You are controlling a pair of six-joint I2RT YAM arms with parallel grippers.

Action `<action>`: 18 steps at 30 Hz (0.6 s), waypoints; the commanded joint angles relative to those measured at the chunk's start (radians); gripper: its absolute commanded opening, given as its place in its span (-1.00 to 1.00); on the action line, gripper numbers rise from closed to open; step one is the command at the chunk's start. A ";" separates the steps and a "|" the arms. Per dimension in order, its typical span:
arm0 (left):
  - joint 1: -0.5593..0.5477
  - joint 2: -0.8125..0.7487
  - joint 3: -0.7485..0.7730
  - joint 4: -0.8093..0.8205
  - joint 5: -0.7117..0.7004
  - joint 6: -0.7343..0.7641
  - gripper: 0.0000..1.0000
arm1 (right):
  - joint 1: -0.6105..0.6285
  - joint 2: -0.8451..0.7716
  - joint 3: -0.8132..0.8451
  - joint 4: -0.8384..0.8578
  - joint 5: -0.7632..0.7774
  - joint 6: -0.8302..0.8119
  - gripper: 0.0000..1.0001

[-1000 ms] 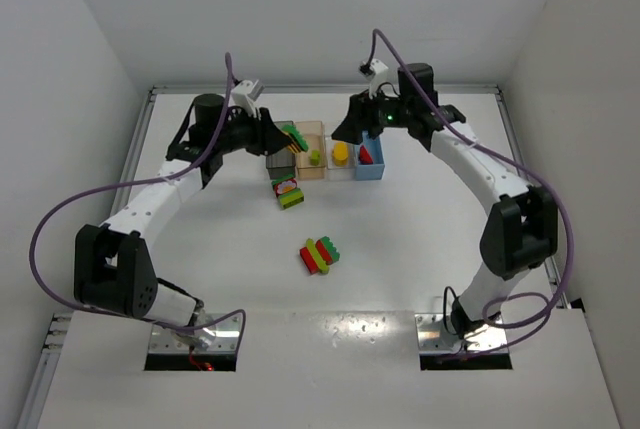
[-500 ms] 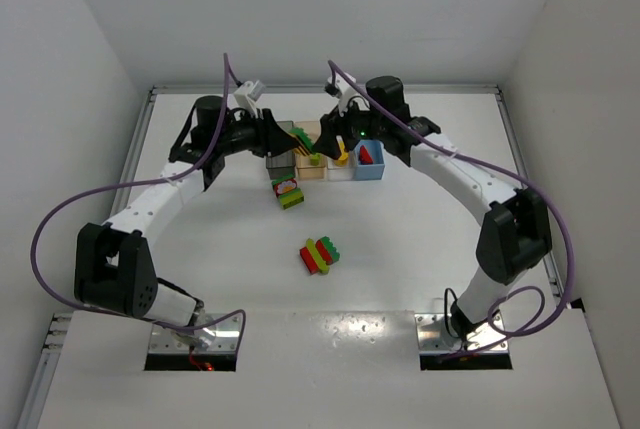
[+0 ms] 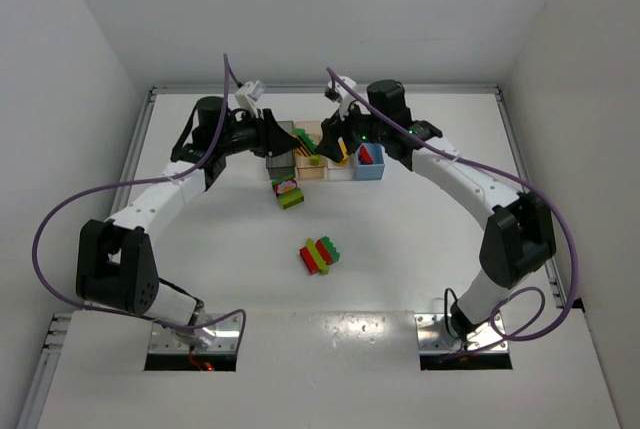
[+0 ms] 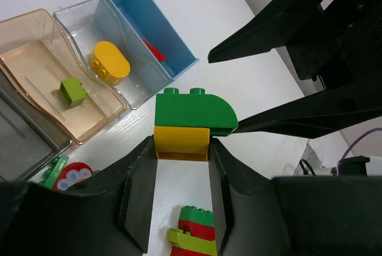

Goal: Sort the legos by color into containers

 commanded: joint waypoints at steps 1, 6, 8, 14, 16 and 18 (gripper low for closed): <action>-0.009 -0.004 0.004 0.067 0.047 -0.027 -0.79 | 0.011 -0.043 -0.008 0.050 -0.057 -0.019 0.28; -0.009 -0.004 -0.005 0.067 0.047 -0.027 -0.79 | 0.011 -0.043 -0.017 0.059 -0.082 -0.019 0.28; -0.009 -0.004 -0.005 0.067 0.056 -0.027 -0.79 | 0.011 -0.043 -0.017 0.059 -0.082 -0.010 0.25; -0.009 -0.004 -0.024 0.076 0.056 -0.027 -0.79 | 0.011 -0.043 -0.017 0.059 -0.114 -0.010 0.23; -0.009 -0.004 -0.024 0.076 0.056 -0.018 -0.79 | 0.011 -0.043 -0.017 0.069 -0.129 0.000 0.20; -0.009 -0.004 -0.024 0.076 0.047 -0.018 -0.79 | 0.011 -0.043 -0.017 0.069 -0.129 0.000 0.20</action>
